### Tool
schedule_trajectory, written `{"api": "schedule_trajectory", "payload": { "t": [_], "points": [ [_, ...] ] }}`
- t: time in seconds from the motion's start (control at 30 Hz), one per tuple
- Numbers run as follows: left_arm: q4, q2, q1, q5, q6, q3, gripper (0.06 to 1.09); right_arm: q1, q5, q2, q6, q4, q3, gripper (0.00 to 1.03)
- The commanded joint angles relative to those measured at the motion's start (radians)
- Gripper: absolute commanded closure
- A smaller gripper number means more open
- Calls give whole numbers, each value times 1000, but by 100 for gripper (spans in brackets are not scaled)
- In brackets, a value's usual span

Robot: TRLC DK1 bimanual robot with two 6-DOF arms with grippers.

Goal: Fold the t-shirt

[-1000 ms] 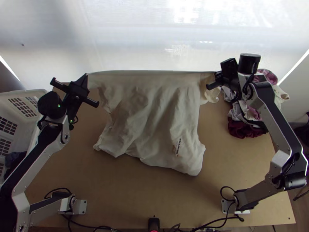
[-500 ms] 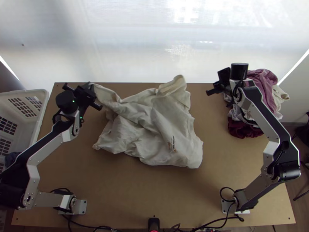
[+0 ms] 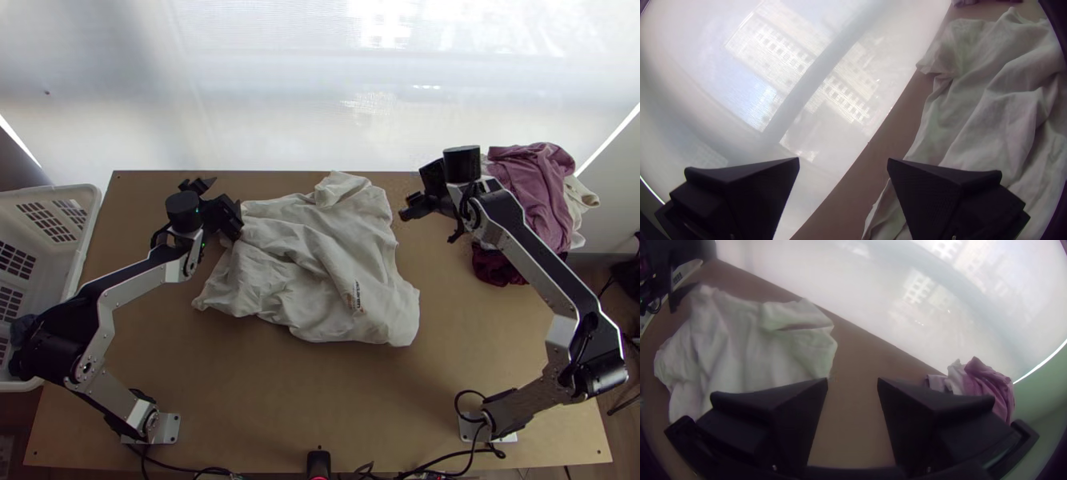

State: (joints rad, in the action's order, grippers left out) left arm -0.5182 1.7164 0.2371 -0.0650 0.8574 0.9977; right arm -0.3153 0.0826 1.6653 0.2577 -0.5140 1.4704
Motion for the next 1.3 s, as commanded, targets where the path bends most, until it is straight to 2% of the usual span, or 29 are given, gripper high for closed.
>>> {"api": "schedule_trajectory", "payload": {
  "t": [0.0, 0.03, 0.1, 0.2, 0.33, 0.43, 0.57, 0.7, 0.87, 1.07, 1.27],
  "points": [
    [96, -107, -32, -1, -37, 33, 10, -116, -23, -150, -20, -170, -128, 30],
    [168, -172, -36, 11, -66, 28, 10, -128, -35, -190, -17, -190, -170, 28],
    [339, -308, -44, 94, -66, -7, 11, -159, -37, -268, 3, -212, -263, 22],
    [507, -485, -30, 171, -1, -123, 11, -191, -37, -358, 40, -241, -380, 20],
    [521, -684, 4, 195, 175, -358, 11, -202, -38, -427, 61, -264, -469, 20],
    [606, -752, 8, 205, 206, -427, 11, -234, -41, -447, 60, -304, -493, 20],
    [644, -894, 53, 211, 310, -556, 11, -355, -43, -455, 55, -359, -553, 17],
    [722, -1018, 70, 217, 393, -643, 11, -398, -44, -461, 48, -366, -627, 17],
    [856, -1183, 99, 226, 417, -685, 11, -426, -80, -486, 17, -385, -648, 17],
    [865, -1242, 100, 235, 470, -726, 11, -424, -78, -521, 21, -393, -682, 17],
    [794, -1233, 91, 251, 509, -800, 12, -456, -81, -539, 17, -394, -723, 17]
  ]
}}
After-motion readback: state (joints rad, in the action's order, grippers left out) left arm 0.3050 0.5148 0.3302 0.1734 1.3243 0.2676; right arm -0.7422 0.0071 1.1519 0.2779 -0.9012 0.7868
